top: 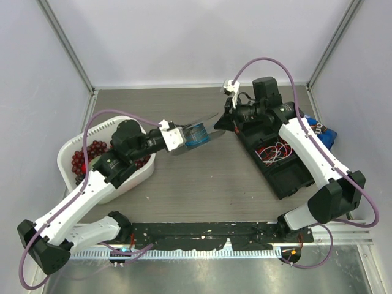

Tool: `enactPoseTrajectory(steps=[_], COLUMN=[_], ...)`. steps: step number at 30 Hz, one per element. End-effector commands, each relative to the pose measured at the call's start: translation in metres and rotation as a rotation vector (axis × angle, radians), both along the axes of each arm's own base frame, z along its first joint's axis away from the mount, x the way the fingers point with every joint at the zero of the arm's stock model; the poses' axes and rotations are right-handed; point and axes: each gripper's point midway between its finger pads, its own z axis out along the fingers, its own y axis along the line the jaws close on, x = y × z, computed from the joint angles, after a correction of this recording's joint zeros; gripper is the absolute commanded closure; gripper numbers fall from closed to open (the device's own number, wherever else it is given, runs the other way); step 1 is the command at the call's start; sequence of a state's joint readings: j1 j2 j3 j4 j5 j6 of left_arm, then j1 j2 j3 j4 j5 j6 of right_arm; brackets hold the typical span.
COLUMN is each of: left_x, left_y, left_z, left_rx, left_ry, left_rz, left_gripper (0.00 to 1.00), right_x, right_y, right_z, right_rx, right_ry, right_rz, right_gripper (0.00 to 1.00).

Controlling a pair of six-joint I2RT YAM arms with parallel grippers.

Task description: Wrap the cables

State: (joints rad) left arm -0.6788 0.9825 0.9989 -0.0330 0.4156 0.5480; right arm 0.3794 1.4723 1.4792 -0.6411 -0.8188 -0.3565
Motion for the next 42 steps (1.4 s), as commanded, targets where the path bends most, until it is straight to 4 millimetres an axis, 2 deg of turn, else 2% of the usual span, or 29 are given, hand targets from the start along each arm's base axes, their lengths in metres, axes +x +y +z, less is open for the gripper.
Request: enactPoseTrajectory(steps=[1,5,16,32,42], left_x=[-0.029,-0.038,-0.042,-0.035,-0.023], left_y=[0.003,0.003,0.000,0.001,-0.002], left_z=[0.080,0.093,0.103,0.110,0.105], left_rx=[-0.175,-0.195,-0.194,-0.222,-0.230], left_ry=[-0.093,-0.081,-0.095,-0.062,-0.016], left_rz=[-0.082,-0.113,-0.142,-0.110,-0.072], left_gripper=[1.00,1.00,1.00,1.00,1.00], right_x=[0.027,0.029,0.028,0.031,0.024], right_y=[-0.020,-0.027,-0.027,-0.031,-0.031], right_z=[0.019,0.018,0.009,-0.004,0.005], right_rx=[0.058,0.065,0.071,0.051,0.057], right_ry=[-0.118,-0.125,-0.113,-0.093,-0.118], right_rz=[-0.094,-0.108,-0.116,-0.131,-0.104], right_gripper=[1.00,0.99,0.99,0.99,0.99])
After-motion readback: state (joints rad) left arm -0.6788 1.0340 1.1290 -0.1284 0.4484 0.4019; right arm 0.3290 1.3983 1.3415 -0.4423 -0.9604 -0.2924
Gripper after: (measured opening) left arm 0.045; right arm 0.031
